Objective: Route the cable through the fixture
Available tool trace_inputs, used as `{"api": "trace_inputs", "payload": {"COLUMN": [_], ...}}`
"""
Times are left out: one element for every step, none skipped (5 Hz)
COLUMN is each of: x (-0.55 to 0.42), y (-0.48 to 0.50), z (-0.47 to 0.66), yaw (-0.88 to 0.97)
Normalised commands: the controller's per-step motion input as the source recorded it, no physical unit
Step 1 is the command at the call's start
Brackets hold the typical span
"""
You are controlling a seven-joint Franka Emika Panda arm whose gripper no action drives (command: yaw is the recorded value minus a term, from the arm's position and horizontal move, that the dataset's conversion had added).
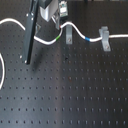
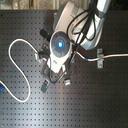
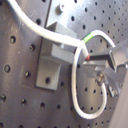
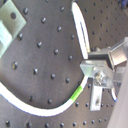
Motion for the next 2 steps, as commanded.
{"api": "trace_inputs", "payload": {"x": [-0.148,-0.032], "y": [-0.245,-0.052], "z": [0.21,0.03], "yaw": [0.05,0.02]}}
